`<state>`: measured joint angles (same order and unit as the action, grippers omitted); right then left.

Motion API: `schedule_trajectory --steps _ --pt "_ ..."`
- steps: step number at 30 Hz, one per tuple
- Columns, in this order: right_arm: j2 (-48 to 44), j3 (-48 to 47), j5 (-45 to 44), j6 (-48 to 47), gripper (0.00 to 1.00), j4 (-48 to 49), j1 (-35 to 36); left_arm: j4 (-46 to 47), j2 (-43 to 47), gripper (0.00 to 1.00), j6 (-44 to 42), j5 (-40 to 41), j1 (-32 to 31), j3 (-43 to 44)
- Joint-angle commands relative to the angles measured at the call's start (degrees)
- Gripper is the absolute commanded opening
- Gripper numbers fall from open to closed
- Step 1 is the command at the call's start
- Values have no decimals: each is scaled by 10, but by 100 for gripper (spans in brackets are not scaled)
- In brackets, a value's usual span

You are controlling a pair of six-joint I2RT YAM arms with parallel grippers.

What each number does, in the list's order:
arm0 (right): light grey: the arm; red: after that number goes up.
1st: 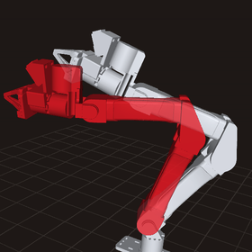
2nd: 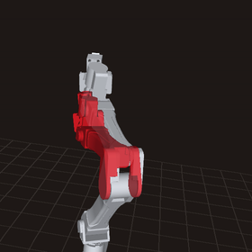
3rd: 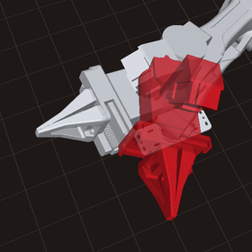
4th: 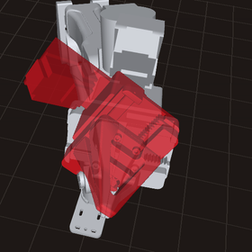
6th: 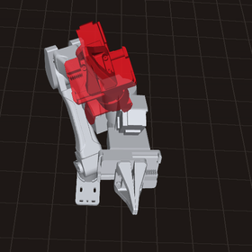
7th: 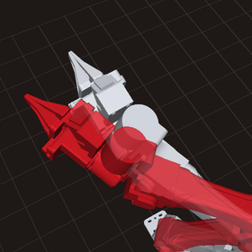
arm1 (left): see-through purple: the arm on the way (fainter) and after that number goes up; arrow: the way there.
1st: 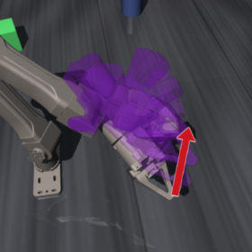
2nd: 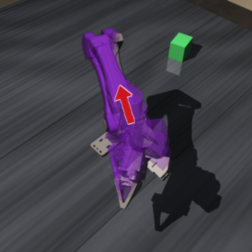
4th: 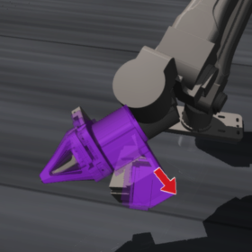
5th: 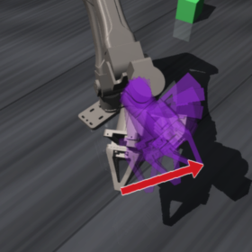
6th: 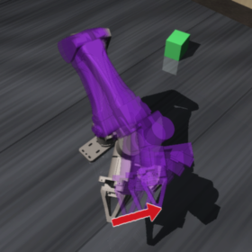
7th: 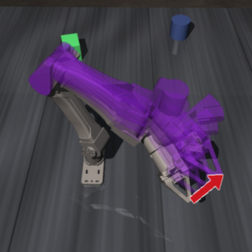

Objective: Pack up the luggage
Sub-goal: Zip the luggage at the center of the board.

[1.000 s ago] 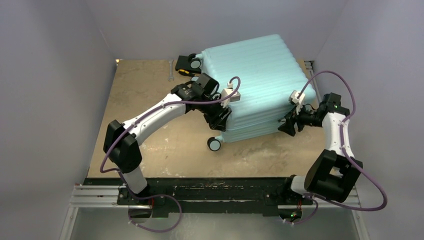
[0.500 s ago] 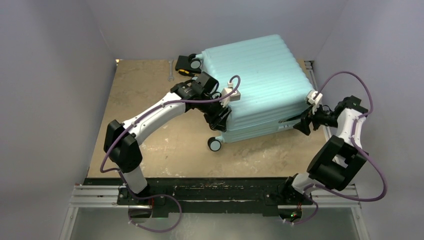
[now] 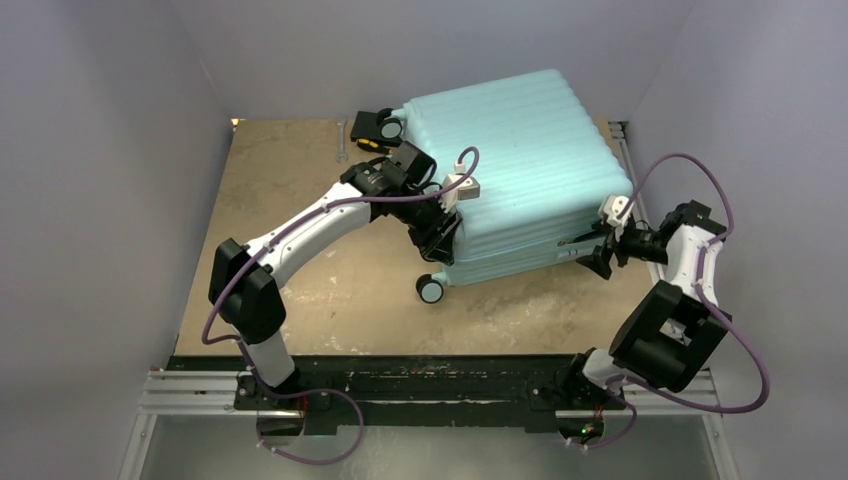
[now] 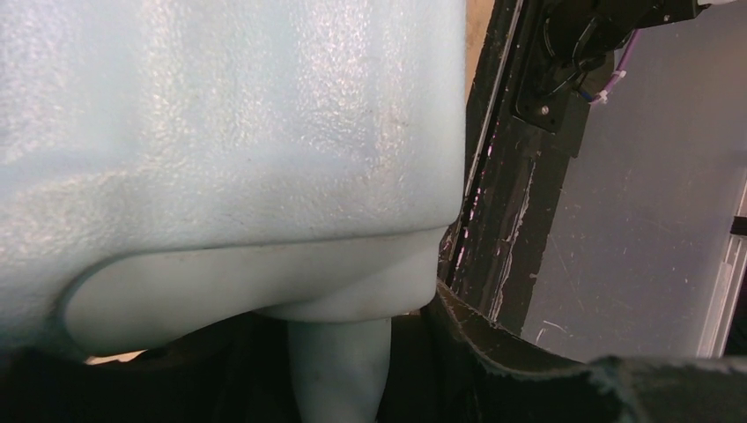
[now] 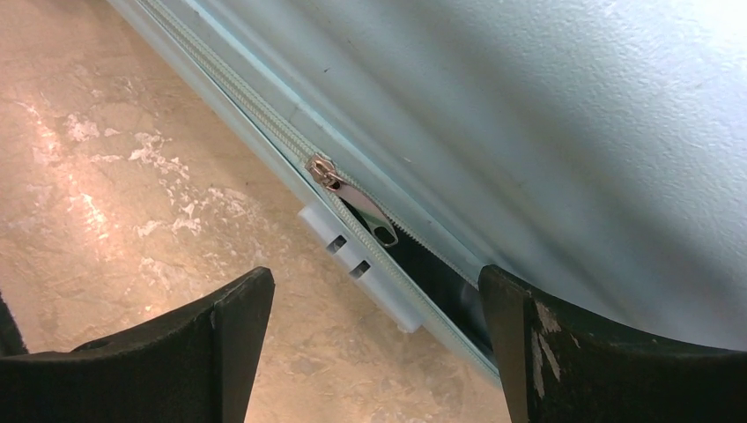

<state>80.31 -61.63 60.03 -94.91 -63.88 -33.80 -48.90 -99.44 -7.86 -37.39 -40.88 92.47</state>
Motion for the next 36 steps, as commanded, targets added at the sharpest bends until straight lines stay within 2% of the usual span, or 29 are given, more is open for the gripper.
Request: schedule_trajectory --steps 1,5,9,12,16,22,26,31,36 --pt "10 20 28 -45 90 17 15 137 40 0 -6 -128 2 66" --pt "-3 36 41 -19 89 71 25 146 40 0 14 -133 1 88" --pt "-6 -18 54 56 85 86 18 148 38 0 15 -116 3 100" --pt "-18 -58 16 162 80 130 -8 136 43 0 -1 -102 8 89" --pt "-71 -45 -80 271 82 246 -48 135 62 0 -22 -74 21 45" --pt "-63 -96 -122 205 85 186 -110 122 87 0 -60 -54 35 -18" --pt "-83 -74 -118 78 89 149 -110 140 110 0 -64 -59 48 -56" --pt "-174 70 -57 -17 99 244 -110 113 113 0 -103 -60 60 -67" --pt "-222 134 4 -49 99 314 -110 94 117 0 -123 -84 82 -75"
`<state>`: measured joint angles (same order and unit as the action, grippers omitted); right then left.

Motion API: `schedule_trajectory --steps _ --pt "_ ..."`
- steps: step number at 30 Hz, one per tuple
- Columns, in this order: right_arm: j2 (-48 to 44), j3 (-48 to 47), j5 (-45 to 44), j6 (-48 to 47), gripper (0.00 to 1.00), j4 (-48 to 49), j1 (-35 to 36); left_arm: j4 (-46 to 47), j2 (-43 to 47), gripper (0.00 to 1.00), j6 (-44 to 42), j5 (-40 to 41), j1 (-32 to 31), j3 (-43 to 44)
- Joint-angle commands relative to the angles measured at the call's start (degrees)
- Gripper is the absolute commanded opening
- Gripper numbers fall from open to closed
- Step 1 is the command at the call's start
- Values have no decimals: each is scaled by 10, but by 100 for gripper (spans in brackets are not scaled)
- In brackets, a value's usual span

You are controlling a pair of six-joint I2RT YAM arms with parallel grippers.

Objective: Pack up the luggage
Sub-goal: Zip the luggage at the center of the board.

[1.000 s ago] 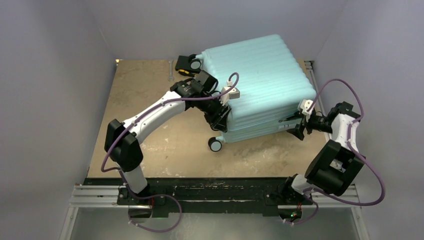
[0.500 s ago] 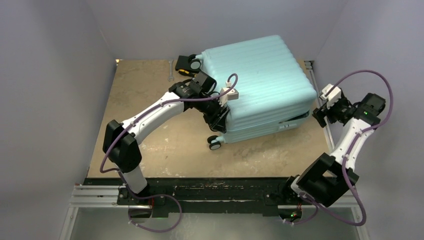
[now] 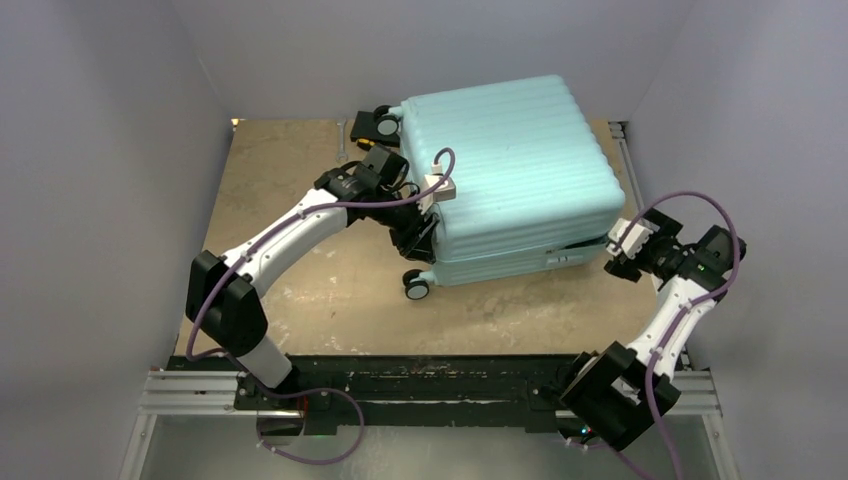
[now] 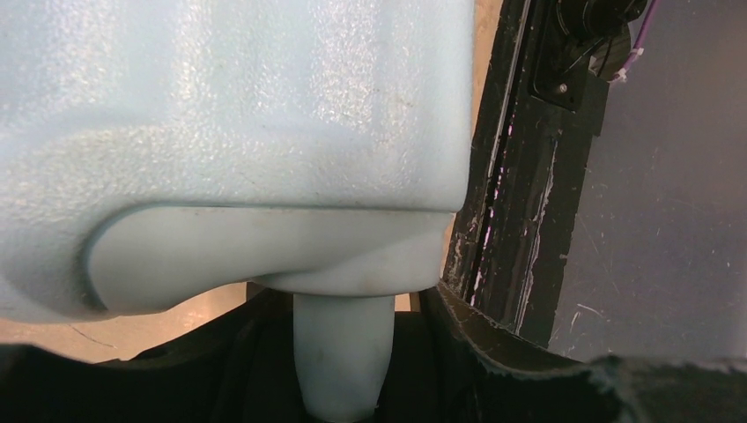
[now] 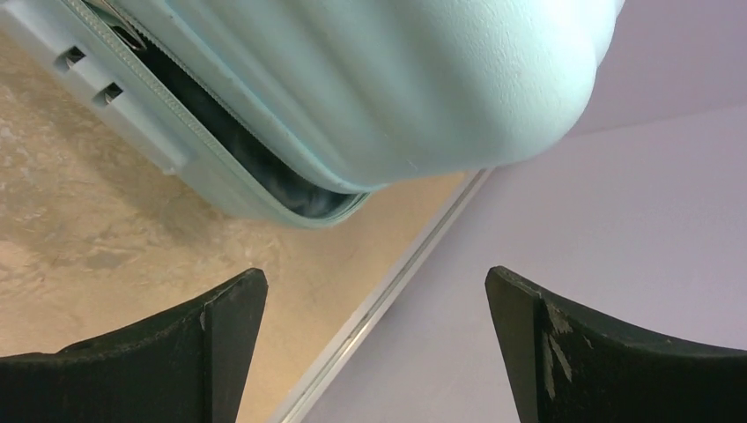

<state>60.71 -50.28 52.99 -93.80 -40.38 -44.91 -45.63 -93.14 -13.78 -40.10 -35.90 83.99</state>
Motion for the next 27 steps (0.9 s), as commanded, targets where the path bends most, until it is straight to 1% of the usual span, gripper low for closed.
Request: schedule_trajectory --steps 1,2,4,8,11,12,14,16,19,21,23,25,27 --pt "-25 20 90 -75 99 71 1 63 56 0 -65 -58 33 6" --pt "-22 20 106 -127 99 54 1 66 58 0 -65 -60 32 2" --pt "-16 19 138 -200 99 17 1 69 53 0 -63 -64 32 0" --pt "3 31 191 -430 99 -95 1 66 43 0 -62 -68 32 2" --pt "29 43 216 -563 99 -173 2 73 36 0 -51 -71 33 -6" --pt "39 42 215 -588 99 -196 2 75 33 0 -50 -71 32 -7" --pt "54 39 218 -592 99 -206 5 75 28 0 -48 -70 32 -7" --pt "60 44 219 -592 99 -195 7 73 24 0 -47 -68 33 -4" --pt "55 66 214 -591 99 -155 16 72 21 0 -45 -70 31 1" --pt "41 79 237 -587 99 -120 19 71 20 0 -44 -69 31 5" --pt "32 71 261 -577 99 -115 19 70 18 0 -41 -68 31 9" --pt "29 50 261 -547 99 -118 19 67 16 0 -41 -68 30 13" --pt "28 37 261 -538 99 -116 19 64 16 0 -41 -66 30 15"
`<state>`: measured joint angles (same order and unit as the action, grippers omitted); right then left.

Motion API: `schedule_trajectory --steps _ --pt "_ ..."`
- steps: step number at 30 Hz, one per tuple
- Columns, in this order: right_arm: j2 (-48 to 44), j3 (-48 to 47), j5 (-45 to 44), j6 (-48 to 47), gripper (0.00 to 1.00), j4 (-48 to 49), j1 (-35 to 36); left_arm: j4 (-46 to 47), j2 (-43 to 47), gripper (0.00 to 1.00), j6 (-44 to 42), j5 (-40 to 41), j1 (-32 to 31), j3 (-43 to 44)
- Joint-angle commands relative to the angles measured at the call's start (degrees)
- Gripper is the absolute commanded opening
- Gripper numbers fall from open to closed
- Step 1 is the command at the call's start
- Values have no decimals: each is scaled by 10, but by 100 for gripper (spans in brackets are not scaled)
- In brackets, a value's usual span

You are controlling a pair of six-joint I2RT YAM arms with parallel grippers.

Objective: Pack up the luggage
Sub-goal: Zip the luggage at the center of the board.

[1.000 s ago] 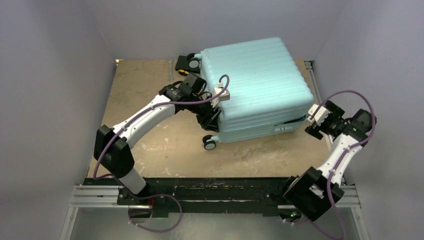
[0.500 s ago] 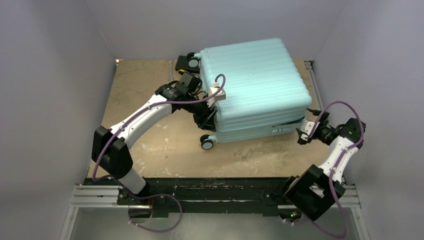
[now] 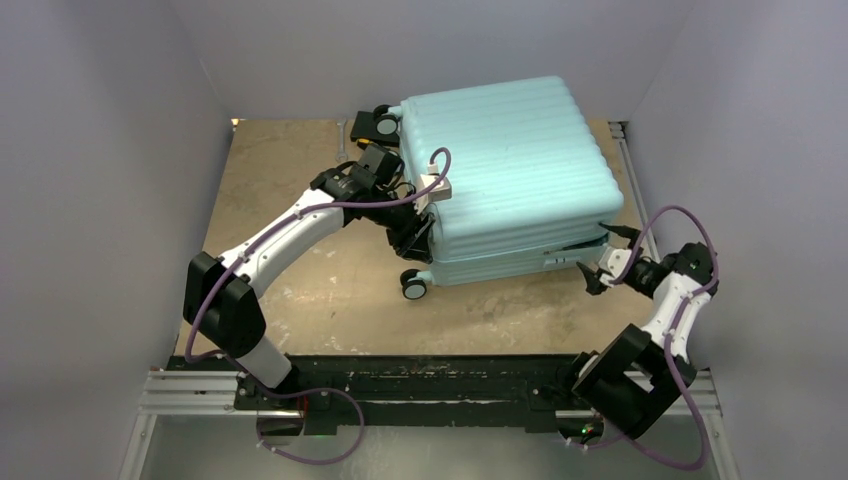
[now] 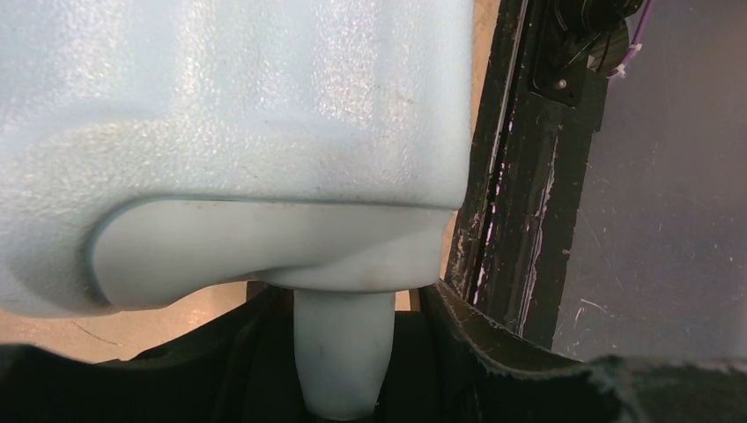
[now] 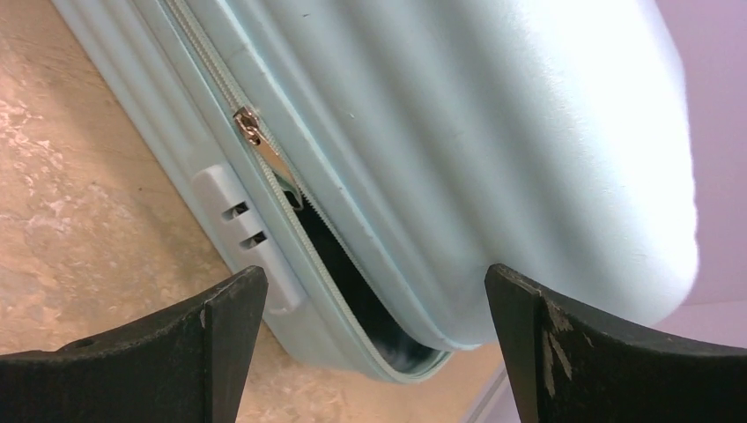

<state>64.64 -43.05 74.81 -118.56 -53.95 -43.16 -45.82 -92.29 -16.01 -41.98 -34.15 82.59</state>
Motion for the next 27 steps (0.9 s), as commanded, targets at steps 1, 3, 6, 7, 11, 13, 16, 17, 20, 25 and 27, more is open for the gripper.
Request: schedule_trajectory --steps 1,3,6,7,11,13,16,17,20,25,27 --pt "-12 -42 44 -280 99 24 1 66 9 0 -18 -46 13 30" --pt "-17 -60 36 -241 99 41 -2 65 10 0 -19 -44 13 31" --pt "-44 -64 22 -172 97 96 -3 62 12 0 -17 -43 12 31" --pt "-57 -53 14 -164 97 121 -3 62 12 0 -16 -43 12 32" --pt "-98 -18 -4 -167 94 153 -2 62 13 0 -10 -42 11 36" --pt "-109 -18 -8 -216 93 101 -2 64 12 0 -6 -39 10 38" --pt "-104 -52 -23 -301 91 -62 2 64 11 0 -3 -36 11 41" --pt "-101 -57 -22 -309 88 -104 14 64 10 0 -3 -36 10 42" --pt "-127 -42 -80 -299 77 -105 61 61 10 0 -3 -36 10 45" --pt "-167 16 -85 -323 64 -104 101 62 11 0 -3 -35 9 41" --pt "-164 33 -85 -343 57 -101 113 63 11 0 -2 -35 9 42"
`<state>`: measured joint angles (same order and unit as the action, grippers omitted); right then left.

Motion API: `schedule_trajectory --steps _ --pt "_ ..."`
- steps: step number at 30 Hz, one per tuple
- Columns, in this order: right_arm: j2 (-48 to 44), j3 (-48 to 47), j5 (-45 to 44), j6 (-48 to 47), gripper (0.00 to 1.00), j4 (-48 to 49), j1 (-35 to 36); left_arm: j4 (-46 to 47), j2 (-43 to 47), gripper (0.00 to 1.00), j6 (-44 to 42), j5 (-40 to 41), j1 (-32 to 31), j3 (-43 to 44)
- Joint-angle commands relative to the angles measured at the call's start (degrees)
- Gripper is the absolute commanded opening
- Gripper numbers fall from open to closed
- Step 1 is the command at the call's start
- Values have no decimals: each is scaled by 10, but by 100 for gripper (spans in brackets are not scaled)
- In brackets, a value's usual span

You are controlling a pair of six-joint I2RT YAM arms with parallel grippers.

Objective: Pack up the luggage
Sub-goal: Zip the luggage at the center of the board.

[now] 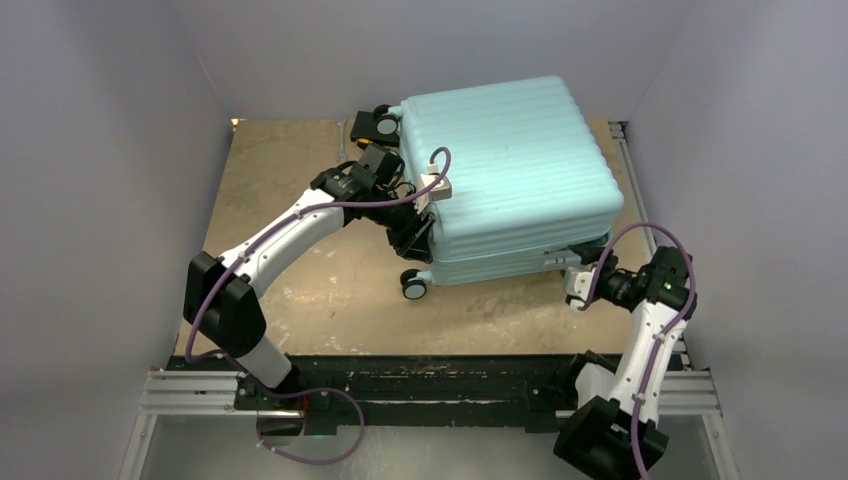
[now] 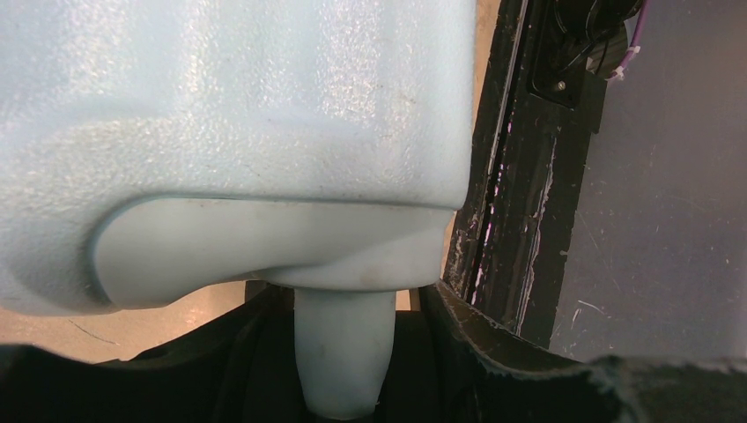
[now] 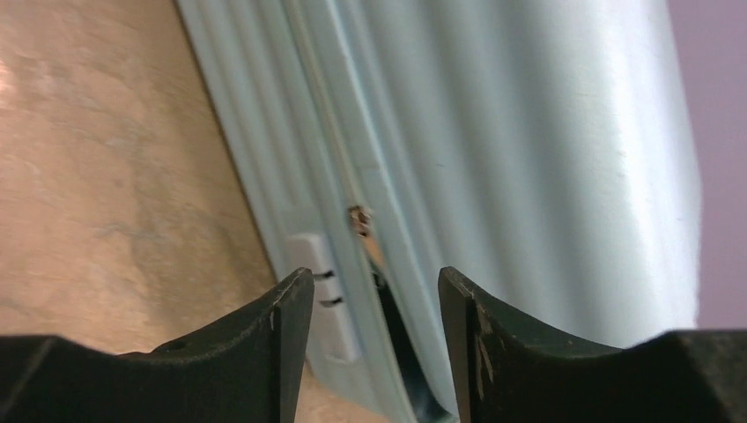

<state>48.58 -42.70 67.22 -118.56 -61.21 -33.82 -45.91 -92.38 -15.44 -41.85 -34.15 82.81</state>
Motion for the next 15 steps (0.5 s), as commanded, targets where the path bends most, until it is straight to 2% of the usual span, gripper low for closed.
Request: schedule_trajectory --steps 1,5,10,13,15 --pt "1 36 -4 -344 58 -18 23 64 12 0 -6 -37 9 39" --pt "24 51 20 -315 62 41 25 65 15 0 -6 -37 9 38" --pt "49 57 43 -306 59 86 45 65 15 0 -5 -34 9 38" --pt "48 58 38 -238 54 147 76 67 14 0 -3 -35 9 36" --pt "34 66 27 -154 52 217 106 69 12 0 -1 -35 9 37"
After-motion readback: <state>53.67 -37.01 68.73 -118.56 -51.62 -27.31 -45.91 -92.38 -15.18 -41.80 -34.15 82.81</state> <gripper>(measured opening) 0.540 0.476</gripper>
